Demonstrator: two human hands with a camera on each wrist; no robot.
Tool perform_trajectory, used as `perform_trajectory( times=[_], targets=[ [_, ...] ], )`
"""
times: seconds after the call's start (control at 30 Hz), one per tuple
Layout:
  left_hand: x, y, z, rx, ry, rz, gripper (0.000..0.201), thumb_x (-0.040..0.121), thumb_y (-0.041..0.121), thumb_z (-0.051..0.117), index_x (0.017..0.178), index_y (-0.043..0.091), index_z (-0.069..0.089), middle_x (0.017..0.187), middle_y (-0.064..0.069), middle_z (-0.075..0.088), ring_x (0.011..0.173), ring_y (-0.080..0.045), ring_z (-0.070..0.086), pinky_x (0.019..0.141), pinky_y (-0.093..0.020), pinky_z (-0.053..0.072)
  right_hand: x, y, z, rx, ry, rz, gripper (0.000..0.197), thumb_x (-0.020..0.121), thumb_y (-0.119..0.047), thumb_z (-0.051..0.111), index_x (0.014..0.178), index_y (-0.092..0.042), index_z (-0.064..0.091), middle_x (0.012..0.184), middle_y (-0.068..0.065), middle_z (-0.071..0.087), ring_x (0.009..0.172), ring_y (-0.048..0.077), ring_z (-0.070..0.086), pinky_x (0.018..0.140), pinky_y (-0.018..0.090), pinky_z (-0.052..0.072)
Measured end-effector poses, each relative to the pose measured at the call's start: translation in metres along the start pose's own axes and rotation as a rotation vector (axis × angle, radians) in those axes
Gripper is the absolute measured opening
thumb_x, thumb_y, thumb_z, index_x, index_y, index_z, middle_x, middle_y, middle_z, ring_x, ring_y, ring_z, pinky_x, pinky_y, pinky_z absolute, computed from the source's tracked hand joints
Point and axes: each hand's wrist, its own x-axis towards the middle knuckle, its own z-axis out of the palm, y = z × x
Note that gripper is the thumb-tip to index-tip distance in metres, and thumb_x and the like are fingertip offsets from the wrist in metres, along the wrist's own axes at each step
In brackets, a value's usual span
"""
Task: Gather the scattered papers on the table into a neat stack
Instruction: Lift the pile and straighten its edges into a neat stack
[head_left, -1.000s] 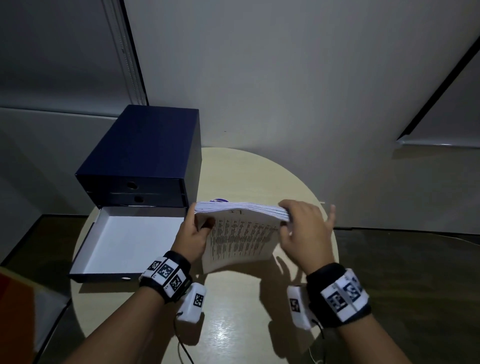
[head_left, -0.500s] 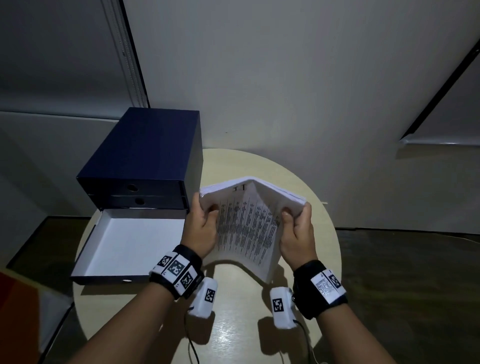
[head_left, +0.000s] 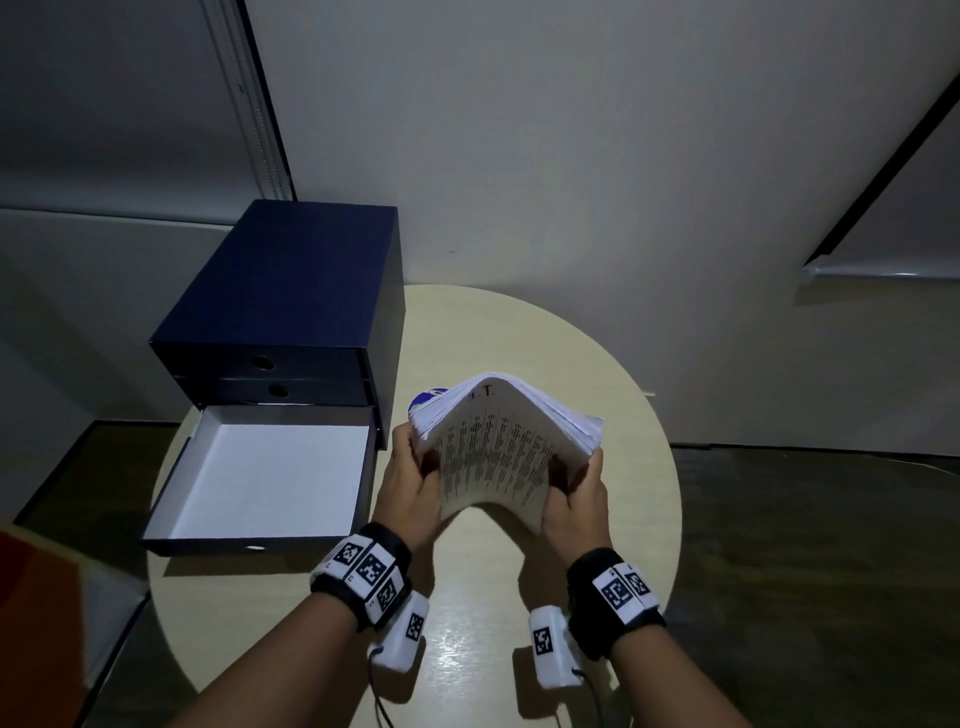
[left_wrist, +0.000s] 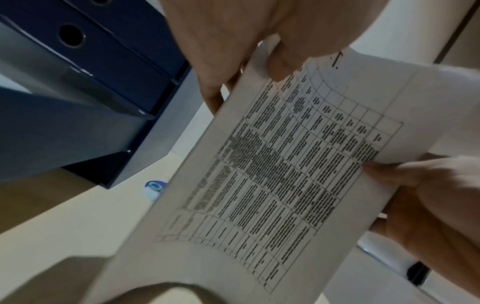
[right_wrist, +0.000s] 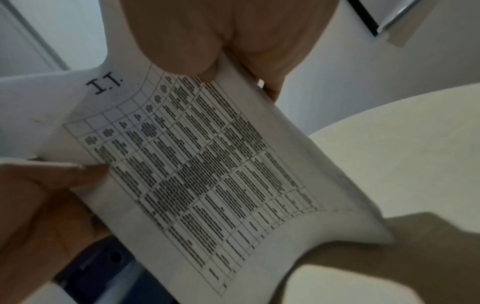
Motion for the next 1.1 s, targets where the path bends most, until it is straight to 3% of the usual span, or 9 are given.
perform_trajectory(
  times=[0.1,0.23,0.3,0.47,0.57,0.7,0.83,0.97,1.1],
  targets=[
    [-0.004,-0.005,-0.004,0.01,-0.009,0.033,0.042,0.097,0.002,0.048,0.124,0.03,0.03,0.111,0.024,0.051,0.097,0.02,0.054,0.078,-0.011,0.048,-0.002,0.007,-0.003,0.018,0.018,0.013,0.056,0.091,0.011,0.049,0.127,-0.026,0.03,0.1,-0.014,0.057,0.089,-0.003,0.057,0.073,0.014,0.046],
    [-0.009,-0.035,-0.008,0.141,-0.085,-0.123,0.054,0.096,0.01,0.05,0.126,0.047,0.024,0.124,0.004,0.058,0.113,-0.018,0.058,0.095,-0.045,0.052,-0.017,0.026,0.003,-0.028,-0.044,0.067,0.055,0.097,-0.004,0.056,0.145,-0.01,0.03,0.107,0.0,0.059,0.098,0.016,0.058,0.082,0.027,0.046],
    [-0.006,-0.044,-0.009,0.176,-0.104,-0.126,0.052,0.096,0.011,0.049,0.127,0.046,0.026,0.125,0.0,0.058,0.115,-0.024,0.058,0.095,-0.05,0.051,-0.015,0.029,0.005,-0.038,-0.039,0.072,0.053,0.097,-0.006,0.056,0.145,-0.009,0.034,0.107,0.002,0.061,0.099,0.019,0.06,0.082,0.027,0.046],
    [0.004,-0.052,-0.016,0.148,-0.123,-0.085,0.045,0.099,0.009,0.046,0.138,0.024,0.03,0.122,0.003,0.056,0.111,-0.017,0.057,0.092,-0.037,0.051,-0.004,0.028,0.003,-0.092,0.024,0.035,0.047,0.094,0.007,0.051,0.138,-0.004,0.039,0.095,0.007,0.062,0.085,0.021,0.057,0.073,0.024,0.042],
    [-0.006,-0.071,-0.013,0.279,-0.249,-0.148,0.038,0.099,0.017,0.046,0.135,0.022,0.035,0.121,0.002,0.058,0.114,-0.021,0.058,0.094,-0.036,0.05,-0.014,0.04,0.005,-0.095,0.005,0.061,0.04,0.098,-0.005,0.055,0.135,-0.003,0.04,0.096,0.005,0.062,0.09,0.027,0.062,0.073,0.026,0.043],
    [-0.015,-0.084,-0.009,0.288,-0.263,-0.205,0.034,0.099,0.014,0.043,0.132,0.023,0.039,0.117,0.004,0.057,0.114,-0.021,0.057,0.093,-0.031,0.047,-0.019,0.048,0.008,-0.087,-0.007,0.067,0.037,0.099,-0.009,0.056,0.132,0.001,0.044,0.102,-0.001,0.058,0.1,0.026,0.061,0.079,0.022,0.043],
    [-0.012,-0.068,-0.015,0.183,-0.246,-0.189,0.027,0.102,0.024,0.041,0.129,0.027,0.04,0.117,0.005,0.062,0.106,-0.013,0.062,0.087,-0.032,0.051,-0.009,0.033,0.002,-0.076,0.006,-0.012,0.015,0.101,-0.012,0.05,0.115,-0.014,0.046,0.1,-0.003,0.066,0.093,0.018,0.066,0.07,0.009,0.048],
    [-0.007,-0.05,-0.026,0.079,-0.28,-0.167,0.029,0.101,0.025,0.048,0.127,0.034,0.042,0.113,0.023,0.058,0.102,0.012,0.052,0.08,-0.013,0.043,0.011,0.005,-0.009,0.007,0.008,0.006,0.021,0.101,-0.014,0.052,0.121,-0.018,0.048,0.112,-0.003,0.066,0.099,0.004,0.064,0.086,0.022,0.05],
    [-0.009,-0.049,-0.031,0.027,-0.313,-0.177,0.034,0.098,0.031,0.052,0.13,0.032,0.041,0.121,0.019,0.06,0.111,0.002,0.057,0.099,-0.032,0.046,0.025,-0.009,-0.016,0.053,-0.004,0.075,0.021,0.101,-0.019,0.055,0.12,-0.024,0.052,0.114,-0.006,0.068,0.105,0.013,0.065,0.095,0.036,0.052]
  ],
)
